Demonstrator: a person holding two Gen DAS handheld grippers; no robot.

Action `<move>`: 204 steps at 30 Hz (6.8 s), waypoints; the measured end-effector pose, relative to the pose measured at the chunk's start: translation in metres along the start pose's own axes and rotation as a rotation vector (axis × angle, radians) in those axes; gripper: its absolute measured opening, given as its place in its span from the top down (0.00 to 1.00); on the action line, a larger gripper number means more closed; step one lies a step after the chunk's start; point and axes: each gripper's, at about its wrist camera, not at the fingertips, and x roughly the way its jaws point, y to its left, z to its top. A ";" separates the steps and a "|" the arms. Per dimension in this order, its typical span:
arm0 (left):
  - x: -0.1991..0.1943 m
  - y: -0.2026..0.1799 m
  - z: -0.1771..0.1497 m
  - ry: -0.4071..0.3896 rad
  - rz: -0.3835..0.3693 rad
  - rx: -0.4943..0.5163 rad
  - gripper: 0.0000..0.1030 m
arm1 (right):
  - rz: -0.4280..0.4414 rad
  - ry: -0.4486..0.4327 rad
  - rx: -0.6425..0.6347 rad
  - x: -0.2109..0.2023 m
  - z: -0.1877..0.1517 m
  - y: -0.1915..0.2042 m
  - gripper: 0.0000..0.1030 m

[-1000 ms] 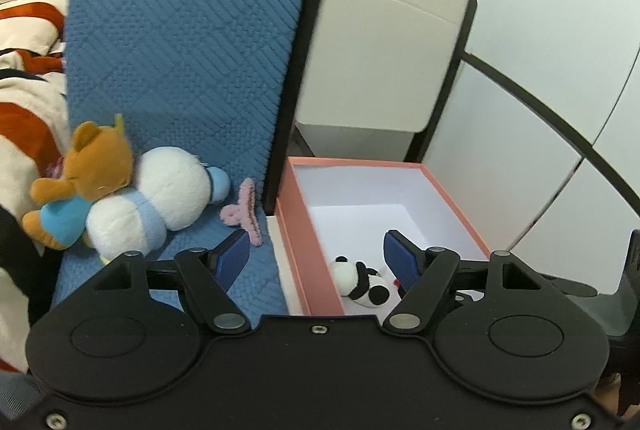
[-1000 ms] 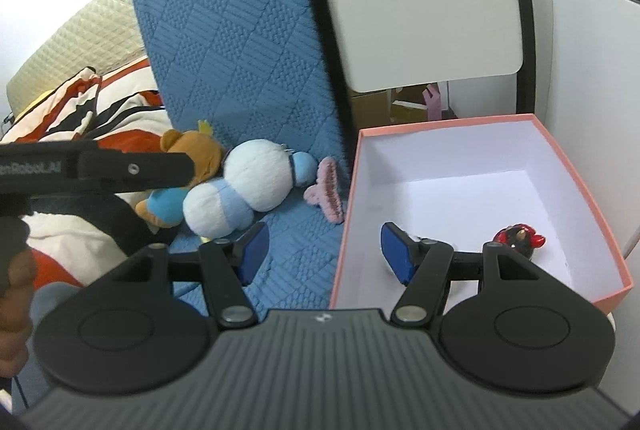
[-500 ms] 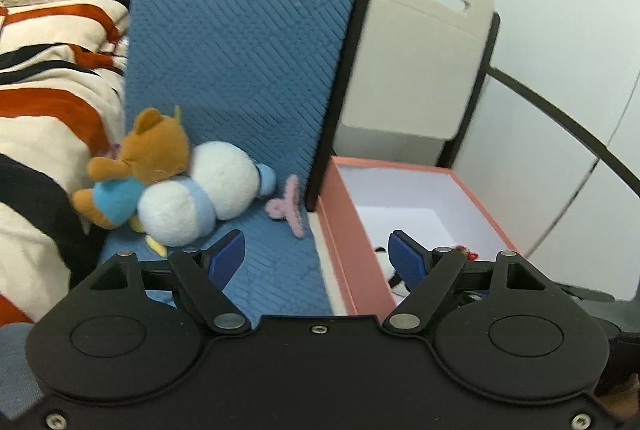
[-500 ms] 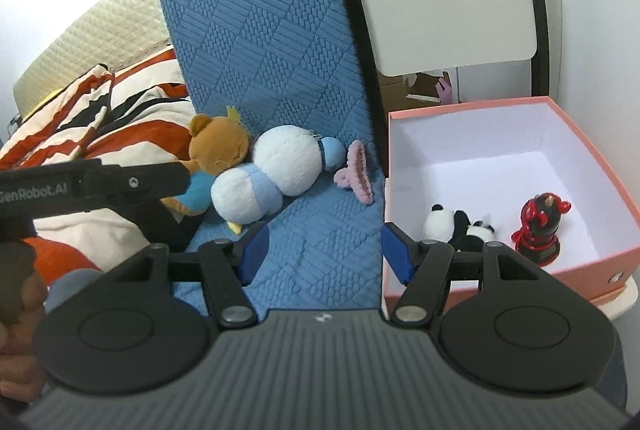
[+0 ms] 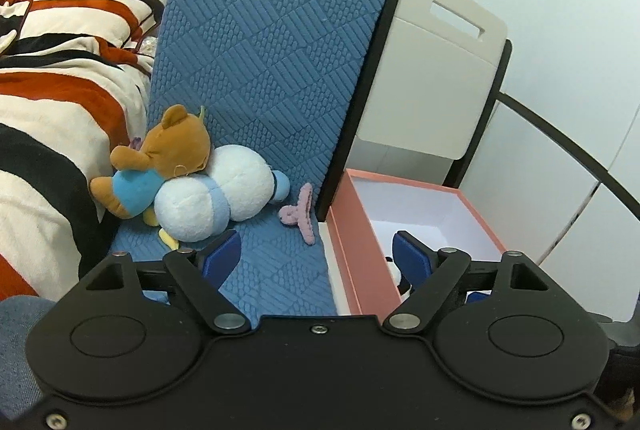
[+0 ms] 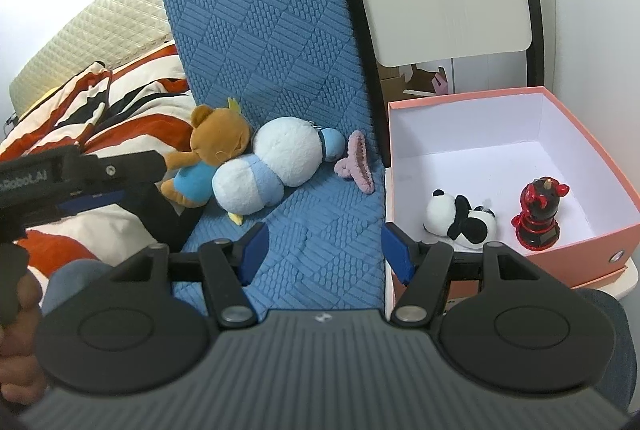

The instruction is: Organize objects

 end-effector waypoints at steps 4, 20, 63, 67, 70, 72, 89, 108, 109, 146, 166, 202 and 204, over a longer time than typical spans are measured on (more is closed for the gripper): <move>-0.002 -0.003 0.001 -0.008 -0.014 0.011 0.16 | 0.018 0.015 -0.005 0.003 0.000 0.002 0.37; 0.024 0.006 -0.001 -0.013 0.050 0.037 0.00 | 0.013 0.023 -0.002 0.032 -0.004 -0.005 0.01; 0.271 0.147 0.055 0.183 0.596 0.097 0.00 | -0.080 0.130 -0.244 0.281 0.038 0.024 0.40; 0.285 0.158 0.059 0.209 0.612 0.094 0.00 | -0.121 0.166 -0.203 0.311 0.039 0.016 0.40; 0.294 0.164 0.061 0.226 0.611 0.091 0.00 | -0.144 0.175 -0.206 0.324 0.039 0.013 0.40; 0.300 0.168 0.063 0.235 0.620 0.092 0.00 | -0.167 0.191 -0.197 0.332 0.041 0.010 0.40; 0.307 0.199 0.080 0.237 0.556 -0.018 0.32 | -0.240 0.232 -0.289 0.359 0.035 0.000 0.70; 0.227 0.171 0.069 0.094 0.422 -0.119 0.69 | -0.090 0.180 -0.185 0.279 0.039 0.008 0.86; 0.222 0.169 0.068 0.086 0.413 -0.126 0.69 | -0.082 0.180 -0.178 0.272 0.038 0.007 0.86; 0.206 0.097 0.045 0.052 0.437 0.124 0.19 | -0.011 0.344 -0.109 0.211 -0.034 0.012 0.45; 0.291 0.150 0.066 0.210 0.518 0.146 0.20 | -0.004 0.370 -0.148 0.237 -0.041 0.018 0.40; 0.175 0.084 0.009 0.170 0.217 -0.142 0.48 | -0.002 0.243 -0.176 0.197 -0.019 0.006 0.48; 0.172 0.089 0.003 0.207 0.191 -0.176 0.48 | 0.003 0.248 -0.170 0.196 -0.019 0.006 0.48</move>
